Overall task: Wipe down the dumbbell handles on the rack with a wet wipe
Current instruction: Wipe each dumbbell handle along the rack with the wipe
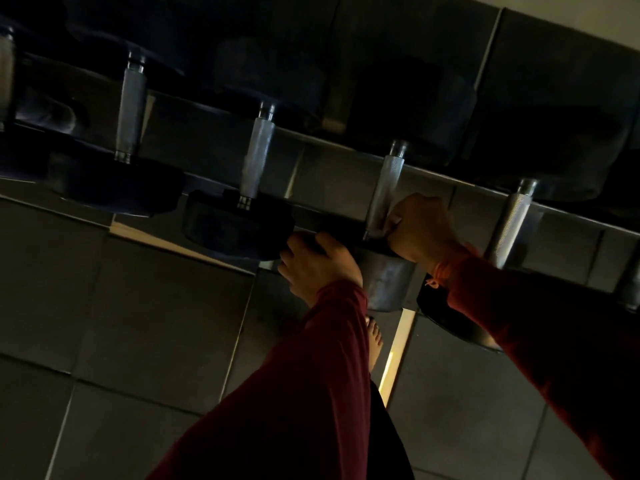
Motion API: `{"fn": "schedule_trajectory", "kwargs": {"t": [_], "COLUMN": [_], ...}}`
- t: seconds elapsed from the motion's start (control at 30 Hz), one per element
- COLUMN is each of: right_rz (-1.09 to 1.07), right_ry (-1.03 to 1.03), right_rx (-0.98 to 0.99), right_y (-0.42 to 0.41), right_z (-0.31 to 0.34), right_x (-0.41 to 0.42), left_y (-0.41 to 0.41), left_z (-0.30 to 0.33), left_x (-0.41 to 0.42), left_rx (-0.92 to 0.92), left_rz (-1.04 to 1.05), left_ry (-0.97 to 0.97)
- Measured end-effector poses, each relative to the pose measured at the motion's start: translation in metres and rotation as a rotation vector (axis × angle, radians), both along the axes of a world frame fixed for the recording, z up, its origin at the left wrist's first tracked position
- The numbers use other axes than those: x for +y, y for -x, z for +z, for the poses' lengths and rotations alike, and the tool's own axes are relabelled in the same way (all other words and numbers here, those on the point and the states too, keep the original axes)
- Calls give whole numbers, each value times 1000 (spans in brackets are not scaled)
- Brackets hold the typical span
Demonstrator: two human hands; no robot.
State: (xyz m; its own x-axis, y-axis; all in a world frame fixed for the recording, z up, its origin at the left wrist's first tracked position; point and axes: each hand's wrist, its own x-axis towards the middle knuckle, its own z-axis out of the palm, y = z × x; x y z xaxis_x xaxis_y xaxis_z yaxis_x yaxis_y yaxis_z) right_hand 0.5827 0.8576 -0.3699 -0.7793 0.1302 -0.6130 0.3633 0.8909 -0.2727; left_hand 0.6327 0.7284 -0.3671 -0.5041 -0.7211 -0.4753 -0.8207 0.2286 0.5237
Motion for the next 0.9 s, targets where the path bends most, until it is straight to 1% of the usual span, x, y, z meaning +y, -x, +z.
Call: {"fn": "schedule_trajectory", "kwargs": {"t": [0.13, 0.27, 0.37, 0.47, 0.53, 0.6, 0.67, 0.77, 0.83, 0.9], "right_rz": [-102, -250, -271, -357, -369, -329, -240, -132, -144, -235], "right_ry": [13, 135, 132, 221, 303, 347, 291, 224, 206, 180], "right_rx": [-71, -70, -81, -32, 47, 109, 213, 491, 641, 760], "right_y": [7, 11, 7, -6, -15, -20, -22, -26, -23, -14], "right_z": [-12, -14, -9, -1, 8, 15, 17, 10, 5, 0], "right_x": [2, -7, 0, 11, 11, 4, -6, -16, -14, -8], "left_y": [-1, 0, 0, -1, -1, -1, -1, -2, -2, -2], "left_z": [0, 0, 0, -1, -2, -3, -3, -3, -3, -3], "left_x": [-1, -1, 0, 0, 0, -1, 0, -1, -1, -1], "left_rx": [4, -7, 0, 2, -12, -13, -15, -8, -4, -11], "left_rz": [-8, -8, -6, -19, -25, -38, -41, -45, -42, -35], "left_ry": [-11, -4, 1, 13, 15, 11, 5, 6, 11, 11]}}
